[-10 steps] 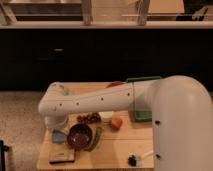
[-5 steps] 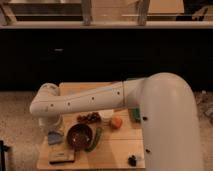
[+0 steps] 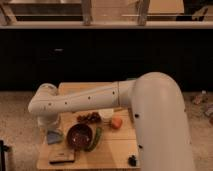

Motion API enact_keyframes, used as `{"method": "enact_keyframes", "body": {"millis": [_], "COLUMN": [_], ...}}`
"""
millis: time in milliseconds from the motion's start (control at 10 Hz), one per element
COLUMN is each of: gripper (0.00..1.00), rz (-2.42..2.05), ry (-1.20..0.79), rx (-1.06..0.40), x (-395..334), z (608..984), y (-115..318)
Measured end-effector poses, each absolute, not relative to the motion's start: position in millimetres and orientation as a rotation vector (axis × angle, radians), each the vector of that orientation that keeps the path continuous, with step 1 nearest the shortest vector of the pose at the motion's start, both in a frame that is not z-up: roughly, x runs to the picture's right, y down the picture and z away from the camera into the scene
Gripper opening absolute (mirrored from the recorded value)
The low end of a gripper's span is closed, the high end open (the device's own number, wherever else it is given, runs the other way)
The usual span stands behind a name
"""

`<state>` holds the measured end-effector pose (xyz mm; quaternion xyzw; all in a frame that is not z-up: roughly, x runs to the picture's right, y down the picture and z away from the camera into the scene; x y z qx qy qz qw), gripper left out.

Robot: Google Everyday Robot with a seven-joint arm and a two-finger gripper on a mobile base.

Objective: Place sponge in plastic cup

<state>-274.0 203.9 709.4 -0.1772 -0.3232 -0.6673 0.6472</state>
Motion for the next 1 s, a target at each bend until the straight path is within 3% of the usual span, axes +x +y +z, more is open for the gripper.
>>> {"method": "enact_keyframes", "body": {"millis": [300,400,1000], "gripper": [0.03,0.08,0.66], "rz": [-1.525,-1.526,-1.499], "ry": [-0.723,-0.722,-0.719], "rx": [-0.417,-0.424,-0.439], "x": [-279,-282,-284], "z": [717,718,724], "y": [205,205,202]}}
